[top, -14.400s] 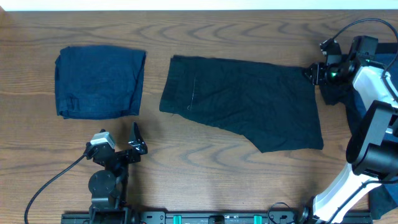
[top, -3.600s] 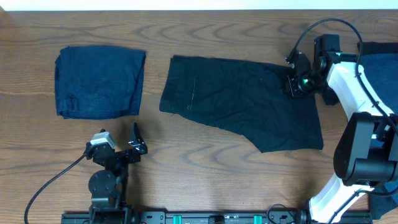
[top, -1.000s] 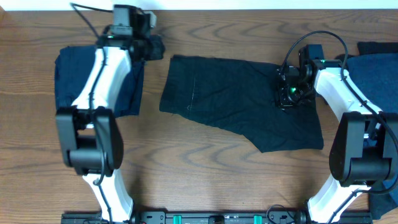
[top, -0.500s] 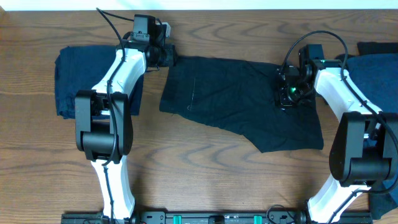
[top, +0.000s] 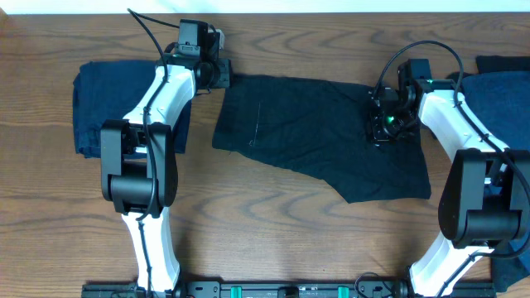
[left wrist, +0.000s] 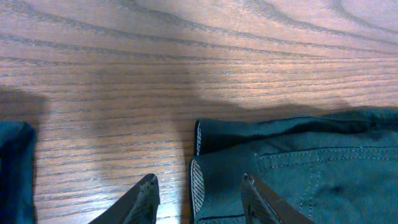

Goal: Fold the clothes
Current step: 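Move the left gripper to the pants' left end and grasp it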

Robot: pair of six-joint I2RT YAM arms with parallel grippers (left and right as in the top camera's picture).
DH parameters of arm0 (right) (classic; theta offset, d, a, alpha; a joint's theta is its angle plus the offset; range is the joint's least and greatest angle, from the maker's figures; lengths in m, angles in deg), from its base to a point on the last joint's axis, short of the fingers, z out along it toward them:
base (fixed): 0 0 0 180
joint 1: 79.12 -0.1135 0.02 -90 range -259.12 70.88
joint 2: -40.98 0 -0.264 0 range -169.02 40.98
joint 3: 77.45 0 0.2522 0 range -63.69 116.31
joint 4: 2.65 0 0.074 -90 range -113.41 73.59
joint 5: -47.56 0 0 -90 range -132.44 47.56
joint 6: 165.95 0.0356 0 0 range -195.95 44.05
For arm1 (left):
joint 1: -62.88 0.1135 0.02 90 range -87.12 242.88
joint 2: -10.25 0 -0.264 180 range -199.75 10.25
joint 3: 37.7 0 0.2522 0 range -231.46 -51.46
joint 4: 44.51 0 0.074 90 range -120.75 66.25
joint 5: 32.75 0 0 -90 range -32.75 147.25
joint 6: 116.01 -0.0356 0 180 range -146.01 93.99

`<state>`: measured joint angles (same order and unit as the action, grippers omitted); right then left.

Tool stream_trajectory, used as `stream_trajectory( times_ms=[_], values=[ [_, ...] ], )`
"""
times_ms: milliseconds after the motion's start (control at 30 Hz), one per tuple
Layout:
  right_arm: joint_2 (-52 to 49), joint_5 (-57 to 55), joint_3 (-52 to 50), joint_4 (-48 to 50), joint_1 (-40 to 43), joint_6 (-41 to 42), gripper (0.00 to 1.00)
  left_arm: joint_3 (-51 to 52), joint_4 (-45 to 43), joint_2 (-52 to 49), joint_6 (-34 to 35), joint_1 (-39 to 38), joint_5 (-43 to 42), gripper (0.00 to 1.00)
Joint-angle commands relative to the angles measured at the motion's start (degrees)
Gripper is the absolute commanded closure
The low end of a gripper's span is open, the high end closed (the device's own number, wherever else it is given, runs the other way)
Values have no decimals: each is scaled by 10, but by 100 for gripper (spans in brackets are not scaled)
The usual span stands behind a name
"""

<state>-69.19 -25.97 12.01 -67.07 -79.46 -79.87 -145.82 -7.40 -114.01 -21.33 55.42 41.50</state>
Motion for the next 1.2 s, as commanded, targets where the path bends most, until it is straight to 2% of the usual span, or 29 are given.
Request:
stream_trajectory(
  times_ms=[0,567,700,800,1167],
  values=[
    [7,0,0,1,-4,7,99,10,1,-2,1,-9,12,55],
    [7,0,0,1,-4,7,99,13,1,-20,1,-22,34,55],
    [7,0,0,1,-4,7,99,13,1,-20,1,-21,34,57],
    [7,0,0,1,-4,7,98,13,3,-20,1,-21,34,62],
    [7,0,0,1,-4,7,98,13,10,-20,1,-22,34,62]
  ],
)
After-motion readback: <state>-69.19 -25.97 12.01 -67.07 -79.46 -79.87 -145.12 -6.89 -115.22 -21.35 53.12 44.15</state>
